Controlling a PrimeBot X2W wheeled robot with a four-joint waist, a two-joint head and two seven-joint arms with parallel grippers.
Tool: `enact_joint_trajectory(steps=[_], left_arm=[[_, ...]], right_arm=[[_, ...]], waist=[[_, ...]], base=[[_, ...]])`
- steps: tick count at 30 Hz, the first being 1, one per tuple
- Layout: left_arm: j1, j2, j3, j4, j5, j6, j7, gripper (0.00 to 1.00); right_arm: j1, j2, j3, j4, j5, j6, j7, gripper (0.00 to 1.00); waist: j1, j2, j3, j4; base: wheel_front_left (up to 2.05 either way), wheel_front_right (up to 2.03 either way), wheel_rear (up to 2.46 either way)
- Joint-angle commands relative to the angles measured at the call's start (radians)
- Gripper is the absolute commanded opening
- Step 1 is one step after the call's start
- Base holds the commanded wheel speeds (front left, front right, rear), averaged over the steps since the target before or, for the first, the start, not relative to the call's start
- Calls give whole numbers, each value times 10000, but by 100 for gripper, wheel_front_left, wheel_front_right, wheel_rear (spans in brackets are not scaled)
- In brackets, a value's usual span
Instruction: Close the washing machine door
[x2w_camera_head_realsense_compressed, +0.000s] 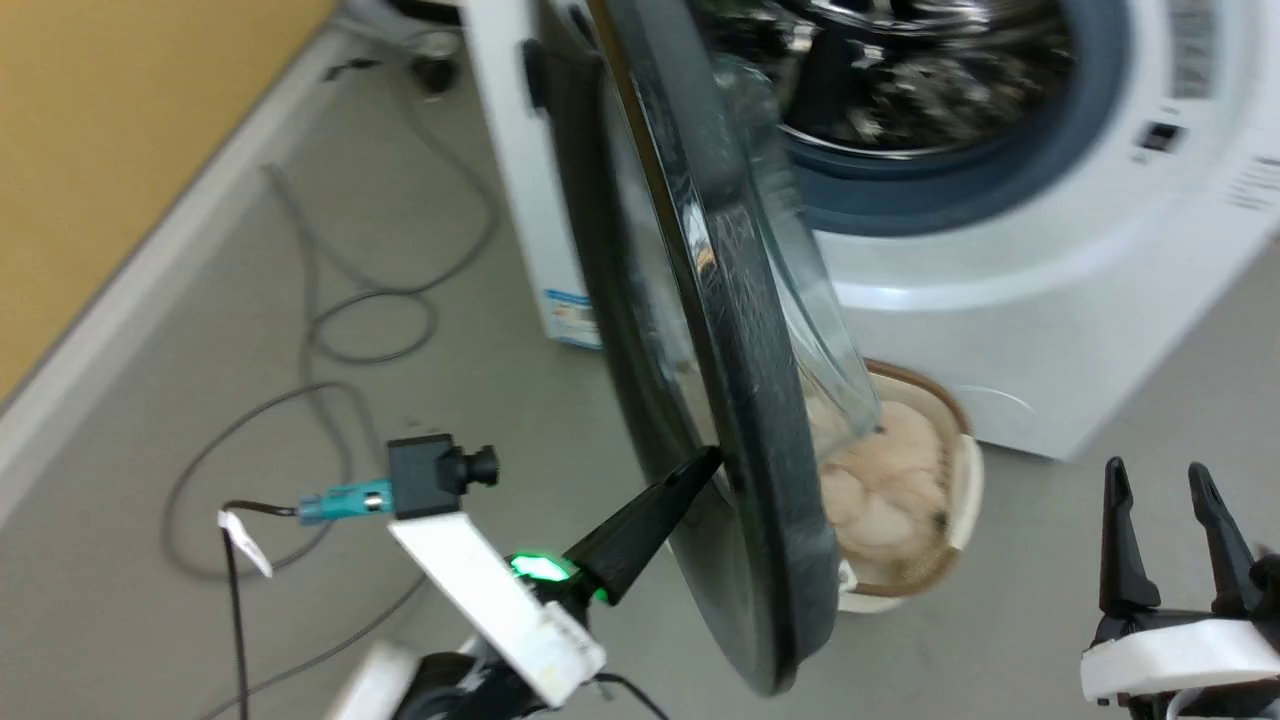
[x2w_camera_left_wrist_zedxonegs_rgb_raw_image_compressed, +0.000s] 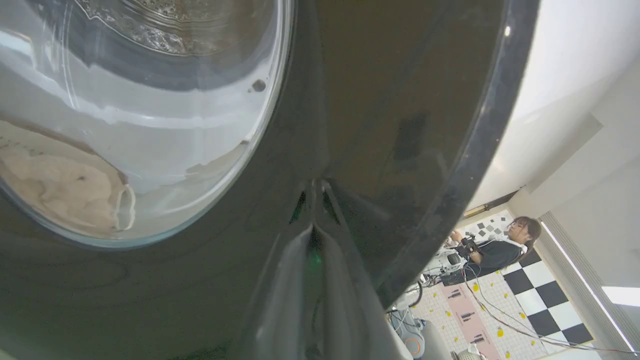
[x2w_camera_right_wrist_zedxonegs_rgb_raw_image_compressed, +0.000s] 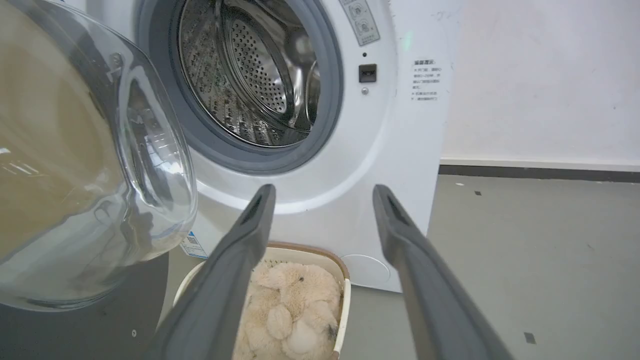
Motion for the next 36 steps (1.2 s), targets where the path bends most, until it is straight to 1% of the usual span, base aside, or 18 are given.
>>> enact_joint_trajectory(steps=[1, 7, 10, 13, 16, 19, 22, 25, 27, 29, 30, 31, 32, 34, 36], left_arm=[[-307, -125, -292, 306, 235, -46, -519, 0], [-1104, -340, -1340, 1777, 733, -46, -2284, 0], [-1482, -365, -1815, 2600, 652, -46, -2858, 0], [-1783, -391, -2278, 3255, 395, -46, -3213, 0], [-2001, -370, -2733, 3799, 136, -46, -3465, 0], [-2166, -276, -3085, 4102, -66, -46, -3749, 0], [-2299, 10, -3362, 4245, -34, -46, -4162, 0], [-2482, 469, -3539, 4328, 416, -46, -4955, 0], [-2575, 793, -3460, 4583, 959, -46, -5437, 0], [-2650, 999, -3107, 4949, 1694, -46, -5654, 0], [-2671, 1032, -2745, 5150, 2159, -32, -5688, 0], [-2672, 989, -2169, 5219, 2739, 49, -5697, 0], [-2542, 882, -1039, 5114, 4289, 458, -5703, 0], [-2239, 648, 24, 4765, 5648, 874, -5705, 0], [-1966, 587, 750, 4298, 7240, 1322, -5706, 0]], right_arm=[[-194, 9, 27, -28, 107, 8, -45, 100], [-389, 9, 176, -5, 195, 8, -45, 100], [-385, 9, 252, 11, 257, 8, -45, 100], [-354, 9, 355, 22, 315, 8, -45, 100], [-316, 9, 495, 21, 365, 8, -45, 100], [-261, 9, 574, -7, 427, 8, -45, 100], [-193, 9, 637, -73, 592, 8, -45, 100], [-175, 9, 666, -222, 846, 8, -45, 100], [-194, 9, 652, -385, 832, 8, -45, 100], [-253, 9, 530, -593, 879, 8, -45, 100], [-288, 9, 453, -701, 855, 8, -45, 100], [-333, 9, 369, -827, 838, 8, -45, 100], [-445, 9, 216, -1087, 794, 8, -45, 100], [-579, 9, 106, -1354, 710, 8, -46, 100], [-734, 9, 17, -1634, 613, 8, -46, 100]], waist=[[0, 0, 84, -747], [0, 0, 197, -1890], [0, 0, 182, -2340], [0, 0, 165, -2699], [0, 0, 144, -2940], [0, 0, 114, -3040], [0, 0, 45, -3046], [0, 0, -69, -2994], [0, 0, -155, -2943], [0, 0, -252, -2876], [0, 0, -300, -2838], [0, 0, -346, -2796], [0, 0, -441, -2737], [0, 0, -527, -2693], [0, 0, -599, -2642]], base=[[0, 0, 0], [0, 0, 0], [0, 0, 0], [0, 0, 0], [0, 0, 0], [0, 0, 0], [0, 0, 0], [0, 0, 0], [0, 0, 0], [0, 0, 0], [0, 0, 0], [0, 0, 0], [0, 0, 0], [0, 0, 0], [0, 0, 0]])
